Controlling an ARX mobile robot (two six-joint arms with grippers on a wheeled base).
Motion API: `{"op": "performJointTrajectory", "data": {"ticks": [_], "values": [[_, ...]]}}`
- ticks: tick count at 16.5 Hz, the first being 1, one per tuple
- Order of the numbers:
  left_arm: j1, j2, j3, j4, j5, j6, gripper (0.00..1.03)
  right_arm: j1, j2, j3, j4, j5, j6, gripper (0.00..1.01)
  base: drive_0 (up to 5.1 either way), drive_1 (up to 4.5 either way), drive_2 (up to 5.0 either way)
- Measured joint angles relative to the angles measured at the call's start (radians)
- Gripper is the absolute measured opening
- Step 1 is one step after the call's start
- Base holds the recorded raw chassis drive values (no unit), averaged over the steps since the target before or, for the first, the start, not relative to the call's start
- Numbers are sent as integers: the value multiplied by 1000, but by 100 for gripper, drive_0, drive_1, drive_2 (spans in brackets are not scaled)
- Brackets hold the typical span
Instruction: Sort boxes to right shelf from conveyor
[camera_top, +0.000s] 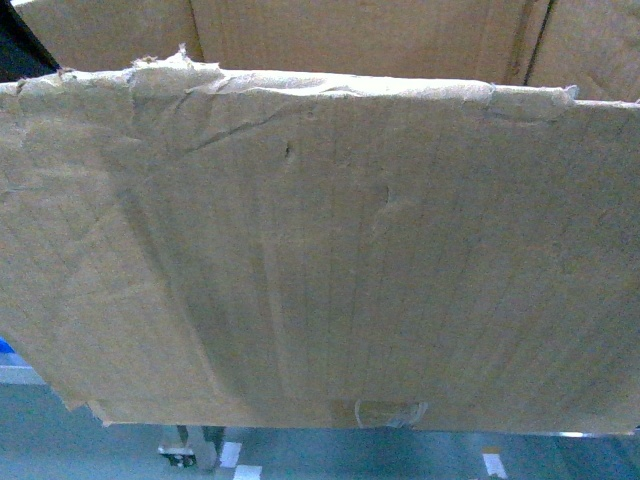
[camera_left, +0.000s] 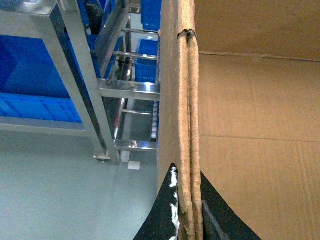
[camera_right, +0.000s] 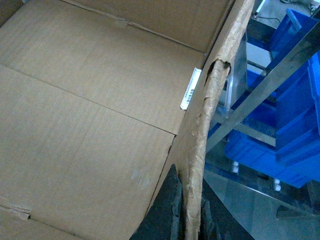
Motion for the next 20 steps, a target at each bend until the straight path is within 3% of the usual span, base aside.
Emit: {"op": "performJointTrajectory", "data": {"ticks": [13, 20], "values": [[0, 0, 1, -6, 0, 0, 2, 0, 1, 0, -5, 0, 0, 2, 0, 0, 0], [1, -5, 1, -3, -2, 3, 2, 5, -4, 0, -2, 0, 0, 2, 12, 416, -393]]}}
